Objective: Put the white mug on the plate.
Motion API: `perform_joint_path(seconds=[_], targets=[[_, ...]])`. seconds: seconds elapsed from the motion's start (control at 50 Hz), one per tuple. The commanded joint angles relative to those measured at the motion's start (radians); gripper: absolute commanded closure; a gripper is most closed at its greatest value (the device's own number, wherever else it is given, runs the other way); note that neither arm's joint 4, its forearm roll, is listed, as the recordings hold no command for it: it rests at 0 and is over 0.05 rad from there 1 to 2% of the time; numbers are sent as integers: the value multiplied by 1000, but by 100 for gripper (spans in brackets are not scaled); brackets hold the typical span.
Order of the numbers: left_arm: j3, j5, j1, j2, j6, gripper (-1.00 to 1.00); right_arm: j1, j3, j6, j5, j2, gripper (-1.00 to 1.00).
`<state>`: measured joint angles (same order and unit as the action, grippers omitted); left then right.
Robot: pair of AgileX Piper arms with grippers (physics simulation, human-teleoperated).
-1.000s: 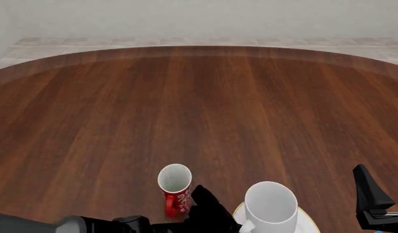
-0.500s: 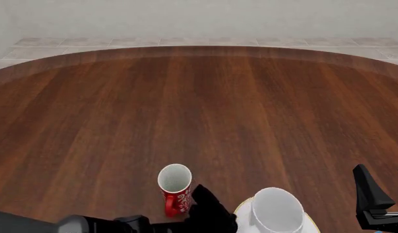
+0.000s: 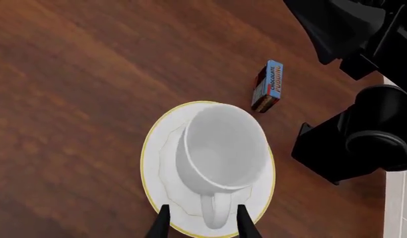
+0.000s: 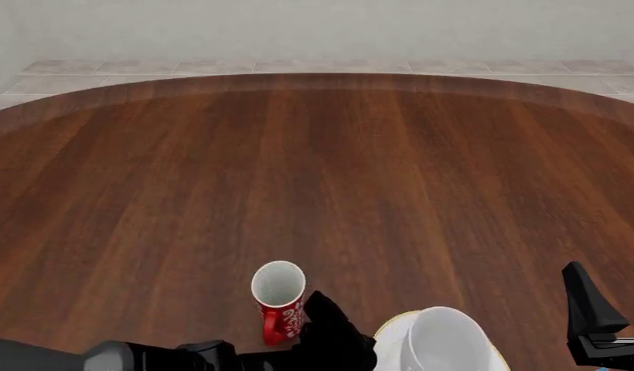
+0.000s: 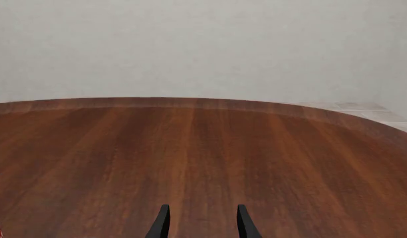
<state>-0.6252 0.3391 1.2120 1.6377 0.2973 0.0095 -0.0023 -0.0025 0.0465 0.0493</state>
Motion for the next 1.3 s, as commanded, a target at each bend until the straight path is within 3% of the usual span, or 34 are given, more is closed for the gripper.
perform_joint_path(seconds=[0.02,0.74,1.3], targets=[[0,3,1,5,-2,-100,0,0,0,0,0,-100],[54,-43,-5,-127,-2,-100,0,0,0,0,0,-100],[139,-117,-37,-341,-3,-100,0,0,0,0,0,-100]])
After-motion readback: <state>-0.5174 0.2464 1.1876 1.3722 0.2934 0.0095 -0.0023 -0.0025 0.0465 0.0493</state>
